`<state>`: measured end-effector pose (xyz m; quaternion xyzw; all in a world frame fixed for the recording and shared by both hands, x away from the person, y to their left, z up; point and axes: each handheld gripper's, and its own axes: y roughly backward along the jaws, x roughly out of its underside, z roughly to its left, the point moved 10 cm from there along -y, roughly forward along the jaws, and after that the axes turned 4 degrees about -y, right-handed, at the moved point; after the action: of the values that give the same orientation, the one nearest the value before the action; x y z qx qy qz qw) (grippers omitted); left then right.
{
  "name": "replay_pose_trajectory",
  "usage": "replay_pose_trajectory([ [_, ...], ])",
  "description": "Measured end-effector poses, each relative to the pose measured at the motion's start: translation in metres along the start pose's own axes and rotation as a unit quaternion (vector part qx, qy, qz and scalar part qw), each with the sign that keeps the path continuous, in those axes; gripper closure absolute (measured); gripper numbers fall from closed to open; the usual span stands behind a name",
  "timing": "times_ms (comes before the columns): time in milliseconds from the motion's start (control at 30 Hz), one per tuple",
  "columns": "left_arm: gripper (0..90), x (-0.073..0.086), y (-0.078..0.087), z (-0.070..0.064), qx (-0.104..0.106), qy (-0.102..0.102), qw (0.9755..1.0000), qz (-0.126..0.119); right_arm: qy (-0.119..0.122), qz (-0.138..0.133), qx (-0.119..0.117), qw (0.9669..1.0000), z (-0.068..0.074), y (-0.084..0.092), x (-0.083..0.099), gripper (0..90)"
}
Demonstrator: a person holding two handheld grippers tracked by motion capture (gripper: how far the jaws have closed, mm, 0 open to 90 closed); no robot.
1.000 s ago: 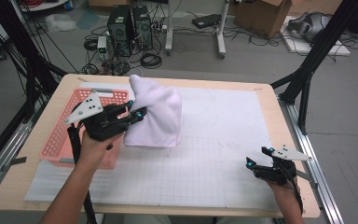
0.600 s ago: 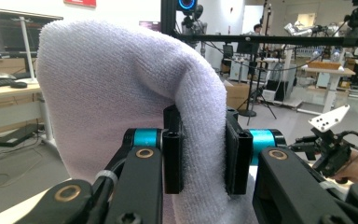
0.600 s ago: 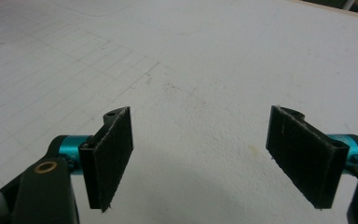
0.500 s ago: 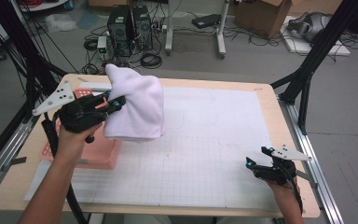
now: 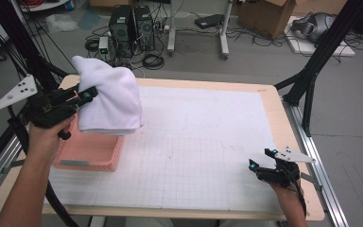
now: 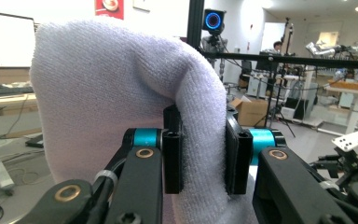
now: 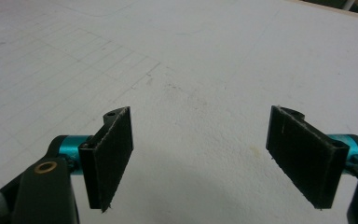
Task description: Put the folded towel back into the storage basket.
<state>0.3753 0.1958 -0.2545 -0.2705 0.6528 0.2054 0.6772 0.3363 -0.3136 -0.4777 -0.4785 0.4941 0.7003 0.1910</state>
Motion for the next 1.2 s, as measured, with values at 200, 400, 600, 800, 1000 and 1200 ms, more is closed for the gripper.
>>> replay_pose_trajectory([
  [200, 73.3, 0.006, 0.014, 0.016, -0.014, 0.008, 0.9999, 0.000, 0.000, 0.001, 0.000, 1.0000, 0.000, 0.000, 0.000, 21.9],
  [400, 73.2, 0.016, 0.028, 0.033, -0.031, 0.020, 0.9993, 0.006, 0.003, 0.002, 0.000, 1.0000, 0.000, 0.000, 0.001, 21.9],
  [600, 73.2, 0.032, 0.039, 0.049, -0.042, 0.022, 0.9984, 0.032, 0.004, 0.004, 0.001, 1.0000, 0.000, -0.001, 0.001, 21.9],
  [800, 73.2, 0.049, 0.046, 0.061, -0.052, 0.025, 0.9974, 0.042, 0.002, 0.005, 0.000, 1.0000, 0.003, -0.002, 0.001, 21.9],
  [1000, 73.2, 0.068, 0.046, 0.070, -0.059, 0.040, 0.9961, 0.052, 0.005, 0.006, 0.000, 1.0000, 0.002, -0.002, 0.002, 21.9],
  [1200, 73.2, 0.083, 0.047, 0.077, -0.063, 0.054, 0.9947, 0.061, 0.004, 0.006, 0.000, 1.0000, 0.001, -0.001, 0.002, 21.9],
])
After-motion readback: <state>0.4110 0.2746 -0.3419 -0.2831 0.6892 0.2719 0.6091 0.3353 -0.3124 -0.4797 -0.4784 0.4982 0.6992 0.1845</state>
